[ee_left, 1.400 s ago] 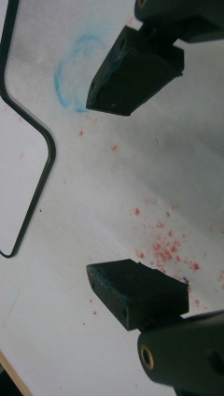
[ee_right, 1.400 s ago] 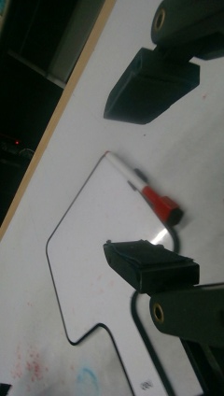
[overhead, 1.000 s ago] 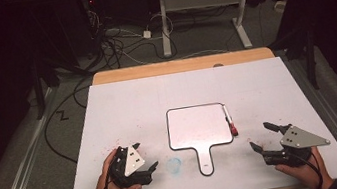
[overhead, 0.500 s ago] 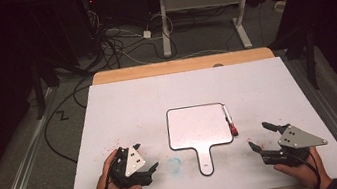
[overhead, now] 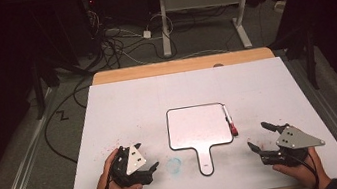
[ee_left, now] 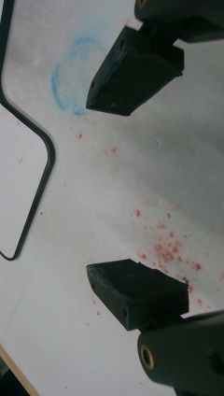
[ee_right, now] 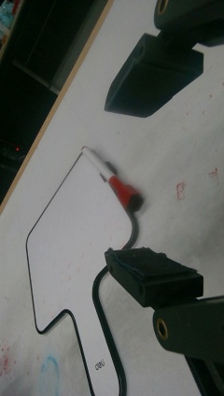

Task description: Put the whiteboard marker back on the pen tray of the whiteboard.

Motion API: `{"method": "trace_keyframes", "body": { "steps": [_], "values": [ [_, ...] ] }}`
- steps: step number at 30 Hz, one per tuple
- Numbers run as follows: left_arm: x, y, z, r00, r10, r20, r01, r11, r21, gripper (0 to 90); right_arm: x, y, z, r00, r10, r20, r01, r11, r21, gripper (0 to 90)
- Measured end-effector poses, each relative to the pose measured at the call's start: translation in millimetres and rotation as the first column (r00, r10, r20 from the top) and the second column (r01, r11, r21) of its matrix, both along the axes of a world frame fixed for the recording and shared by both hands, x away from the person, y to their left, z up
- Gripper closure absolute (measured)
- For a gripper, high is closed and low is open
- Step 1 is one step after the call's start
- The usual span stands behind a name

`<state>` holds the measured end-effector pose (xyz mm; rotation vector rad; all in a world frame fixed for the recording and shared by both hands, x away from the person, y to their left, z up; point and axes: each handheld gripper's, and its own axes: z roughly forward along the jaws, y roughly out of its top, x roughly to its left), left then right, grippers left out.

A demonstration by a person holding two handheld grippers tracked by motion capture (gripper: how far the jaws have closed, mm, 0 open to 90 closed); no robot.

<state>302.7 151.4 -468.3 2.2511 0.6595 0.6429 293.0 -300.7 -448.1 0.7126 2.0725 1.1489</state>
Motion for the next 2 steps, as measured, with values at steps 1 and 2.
{"method": "trace_keyframes", "body": {
  "steps": [1,2],
  "values": [
    [0.6,-0.2,-0.2,1.0,-0.001,-0.002,0.001,1.0,0.0,17.7,0.0,-0.2,0.1,1.0,0.0,0.0,0.0,1.0,0.001,25.1],
    [1.2,-0.5,-0.5,1.0,-0.001,-0.003,0.001,1.0,0.0,17.7,0.2,-0.3,0.1,1.0,-0.002,0.001,0.002,1.0,0.0,25.1]
  ]
}}
